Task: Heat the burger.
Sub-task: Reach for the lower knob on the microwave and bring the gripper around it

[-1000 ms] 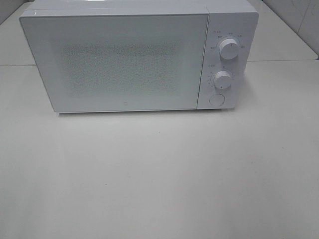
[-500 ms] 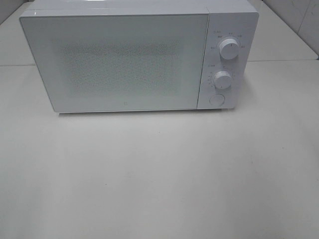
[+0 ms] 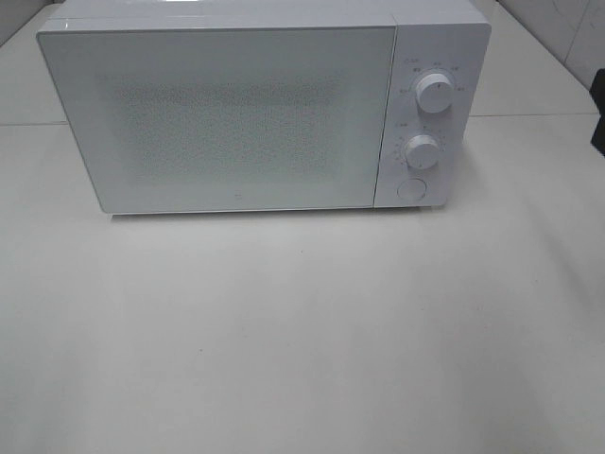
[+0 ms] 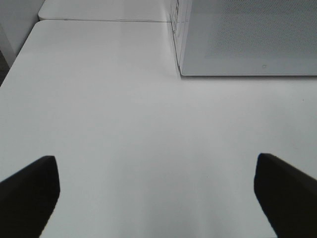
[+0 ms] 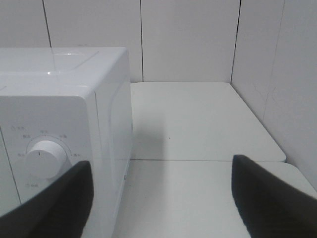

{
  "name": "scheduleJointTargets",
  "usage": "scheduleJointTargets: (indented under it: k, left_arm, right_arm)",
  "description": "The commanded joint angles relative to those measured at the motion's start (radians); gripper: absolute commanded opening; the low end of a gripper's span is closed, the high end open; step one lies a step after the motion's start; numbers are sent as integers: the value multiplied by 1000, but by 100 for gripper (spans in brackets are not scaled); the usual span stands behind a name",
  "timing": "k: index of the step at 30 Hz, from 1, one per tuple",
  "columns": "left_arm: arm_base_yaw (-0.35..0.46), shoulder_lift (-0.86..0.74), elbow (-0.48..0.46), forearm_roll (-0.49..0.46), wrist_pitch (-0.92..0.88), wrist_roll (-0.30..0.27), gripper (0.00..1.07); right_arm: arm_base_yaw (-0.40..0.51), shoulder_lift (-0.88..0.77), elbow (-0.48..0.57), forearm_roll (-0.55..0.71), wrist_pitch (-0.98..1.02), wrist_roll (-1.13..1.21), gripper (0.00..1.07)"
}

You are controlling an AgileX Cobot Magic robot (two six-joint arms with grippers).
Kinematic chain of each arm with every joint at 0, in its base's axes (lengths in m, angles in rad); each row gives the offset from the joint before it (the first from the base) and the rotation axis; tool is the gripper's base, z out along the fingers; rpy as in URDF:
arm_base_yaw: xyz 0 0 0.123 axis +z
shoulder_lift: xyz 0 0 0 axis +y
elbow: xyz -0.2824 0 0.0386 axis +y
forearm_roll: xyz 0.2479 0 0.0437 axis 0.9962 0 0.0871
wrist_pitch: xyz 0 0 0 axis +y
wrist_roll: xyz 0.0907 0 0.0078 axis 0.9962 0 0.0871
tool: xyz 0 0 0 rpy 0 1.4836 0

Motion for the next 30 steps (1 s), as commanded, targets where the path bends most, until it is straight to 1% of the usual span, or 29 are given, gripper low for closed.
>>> scheduleJointTargets:
  k: [1,2,3,4,5,7,9,10,11,12,13,14,15,16,17,18,19,20,21,22,23,24,26,27,29,30]
  left_arm:
    - [-6,-16,4,-3,-14,0,101]
    - [-6,-16,4,-3,-14,0,101]
    - [-6,-16,4,-3,-14,0,101]
    - [-6,-16,4,-3,-14,0,101]
    - [-6,-16,4,-3,-14,0,101]
    - [-6,-16,4,-3,-14,0,101]
    - [-6,-16,4,-3,-14,0,101]
    - [-6,-16,4,-3,-14,0,101]
    - [-6,-16,4,-3,-14,0,101]
    - [-6,-16,4,-3,-14,0,101]
    - [-6,-16,4,-3,-14,0,101]
    - [-6,-16,4,-3,-14,0,101]
    - [-6,-16,4,-3,-14,0,101]
    - [-6,-16,4,-3,-14,0,101]
    - [-6,-16,4,-3,-14,0,101]
    - [-6,-16,4,-3,-14,0,101]
    - [-6,-16,4,-3,-14,0,101]
    - [-6,-16,4,-3,-14,0,101]
    - [-6,-16,4,-3,-14,0,101]
    - [-6,-16,4,-3,-14,0,101]
    - [-6,-16,4,-3,-14,0,101]
    - [-6,-16,4,-3,-14,0,101]
    - [-6,-16,4,-3,-14,0,101]
    - [-6,-16,4,-3,-14,0,101]
    - [-6,-16,4,-3,-14,0,101]
    - [-6,-16,4,-3,-14,0,101]
  right_arm:
    - [2,71,10,-7,-101,-27,76]
    - [2,133,20,-7,-172,-21,76]
    - [2,166,24,-6,-212,-13,76]
    - [2,166,24,-6,-212,-13,76]
    - [2,219,25,-6,-270,3,76]
    - [2,246,25,-6,-293,14,76]
    - [11,311,25,-6,-328,39,77]
    - [11,311,25,-6,-328,39,77]
    - [51,354,24,26,-343,33,76]
    - [51,354,24,26,-343,33,76]
    - [108,390,24,96,-370,25,77]
    - [144,410,24,142,-387,14,76]
    - [144,410,24,142,-387,14,76]
    - [216,449,24,224,-432,-2,77]
    - [243,471,21,252,-454,-13,76]
    - [243,471,21,252,-454,-13,76]
    - [302,515,8,304,-488,-39,76]
    - [302,515,8,304,-488,-39,76]
    - [346,551,-7,336,-504,-59,76]
    - [369,565,-15,346,-509,-61,76]
    - [369,565,-15,346,-509,-61,76]
    - [410,600,-36,377,-531,-61,76]
    - [426,613,-46,391,-536,-61,76]
    - [455,634,-74,414,-536,-61,76]
    - [469,647,-89,417,-536,-61,76]
    - [489,674,-118,420,-536,-61,76]
